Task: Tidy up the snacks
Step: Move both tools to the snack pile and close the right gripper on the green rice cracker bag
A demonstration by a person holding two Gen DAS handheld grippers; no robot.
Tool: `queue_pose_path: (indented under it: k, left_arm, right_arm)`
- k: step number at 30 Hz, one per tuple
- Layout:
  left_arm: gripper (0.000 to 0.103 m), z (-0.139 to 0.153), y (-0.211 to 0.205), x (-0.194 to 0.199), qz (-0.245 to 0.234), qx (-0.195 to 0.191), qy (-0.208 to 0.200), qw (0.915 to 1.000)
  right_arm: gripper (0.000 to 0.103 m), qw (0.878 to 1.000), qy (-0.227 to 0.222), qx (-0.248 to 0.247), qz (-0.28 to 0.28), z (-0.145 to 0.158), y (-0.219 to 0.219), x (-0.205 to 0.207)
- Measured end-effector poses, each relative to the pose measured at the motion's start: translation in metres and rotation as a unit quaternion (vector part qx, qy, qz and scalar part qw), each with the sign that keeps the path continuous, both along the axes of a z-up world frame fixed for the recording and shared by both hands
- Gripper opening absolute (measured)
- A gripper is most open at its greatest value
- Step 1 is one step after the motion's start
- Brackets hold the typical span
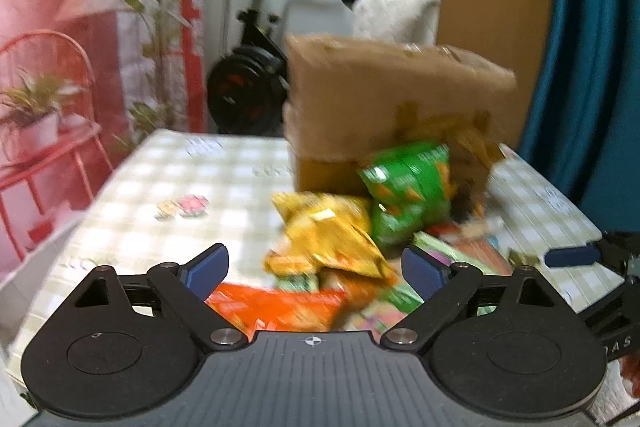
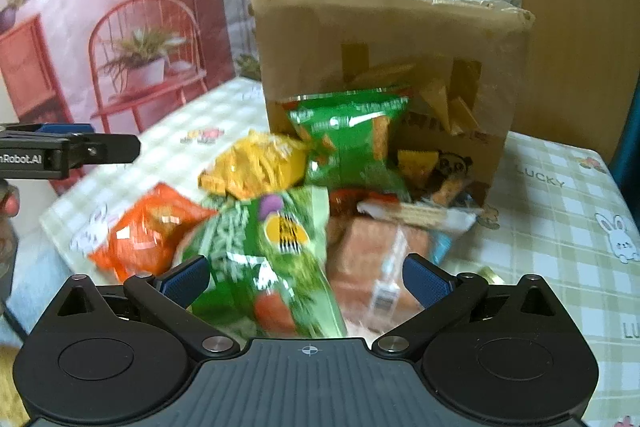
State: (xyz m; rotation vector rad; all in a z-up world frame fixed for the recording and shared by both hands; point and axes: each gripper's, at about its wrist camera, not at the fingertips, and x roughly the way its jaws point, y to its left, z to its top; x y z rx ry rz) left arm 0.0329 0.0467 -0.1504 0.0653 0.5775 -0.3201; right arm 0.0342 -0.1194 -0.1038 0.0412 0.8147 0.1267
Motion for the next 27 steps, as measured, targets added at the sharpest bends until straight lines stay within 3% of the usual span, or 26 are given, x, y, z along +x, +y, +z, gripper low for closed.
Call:
queue_pose_path:
  k: [5,8,13,17,20,27]
  left_arm:
    - [0.089,-0.012,-0.007,0.001,-0.020,-0.006,0.029,0.9993]
    - [0.088,-0.015,-0.007,0.001,-0.027,-0.013,0.042,0.9987]
    - [0.085,-0.029,-0.014,0.008,-0.049,-0.044,0.109,0.9919]
    - [0.085,-0.037,-0.020,0.007,-0.062,-0.041,0.123,0.9896]
    - [0.085,-0.038,-0.020,0.008,-0.062,-0.046,0.129,0.9887]
    - [0.085,-0.038,-0.019,0.015,-0.065,-0.053,0.145,0.9858]
  right_arm:
    - [0.086,1.000,0.015,0.012,0.011,-0.003,-0.003,-0.001]
    - [0.086,0.999,0.018,-0.007,0.036,-0.004,0.004,0.001]
    - [0.083,0.996,0.026,-0.039,0.076,-0.007,0.016,0.008]
    - [0.069,0.994,0.026,-0.044,0.099,-0.012,0.019,0.010]
    - [0.044,0.993,0.040,-0.038,0.104,-0.018,0.017,0.010]
    - [0.039,0.996,0.055,0.019,0.072,-0.030,-0.002,0.012]
